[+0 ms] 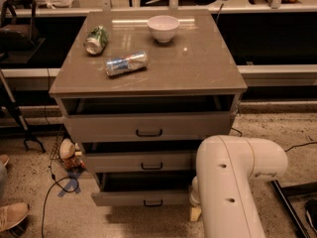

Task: Open bottom drawer

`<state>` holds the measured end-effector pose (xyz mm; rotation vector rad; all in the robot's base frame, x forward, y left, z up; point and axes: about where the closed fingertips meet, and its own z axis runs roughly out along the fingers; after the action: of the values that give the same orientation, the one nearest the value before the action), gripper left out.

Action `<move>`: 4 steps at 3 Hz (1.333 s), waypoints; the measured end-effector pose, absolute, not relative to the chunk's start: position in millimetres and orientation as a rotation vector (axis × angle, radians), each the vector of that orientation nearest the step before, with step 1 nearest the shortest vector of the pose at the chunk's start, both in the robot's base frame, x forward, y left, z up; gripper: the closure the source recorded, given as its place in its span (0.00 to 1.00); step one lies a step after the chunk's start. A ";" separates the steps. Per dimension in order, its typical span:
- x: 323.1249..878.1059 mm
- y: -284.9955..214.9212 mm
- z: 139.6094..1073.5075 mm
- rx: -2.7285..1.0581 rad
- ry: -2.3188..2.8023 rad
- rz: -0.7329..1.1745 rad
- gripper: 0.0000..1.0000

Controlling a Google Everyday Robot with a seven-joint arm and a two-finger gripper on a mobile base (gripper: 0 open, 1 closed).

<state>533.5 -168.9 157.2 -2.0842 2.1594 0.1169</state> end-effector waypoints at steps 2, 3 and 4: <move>518.5 -161.8 170.9 -2.105 2.114 0.122 0.64; 513.0 -163.6 176.6 -2.094 2.104 0.125 0.88; 508.4 -166.5 177.5 -2.076 2.107 0.137 0.87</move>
Offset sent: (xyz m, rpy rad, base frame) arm -0.0225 0.0099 0.0292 0.0300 -0.0363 0.0452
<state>508.4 -166.5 177.5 -2.0765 2.1068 0.1367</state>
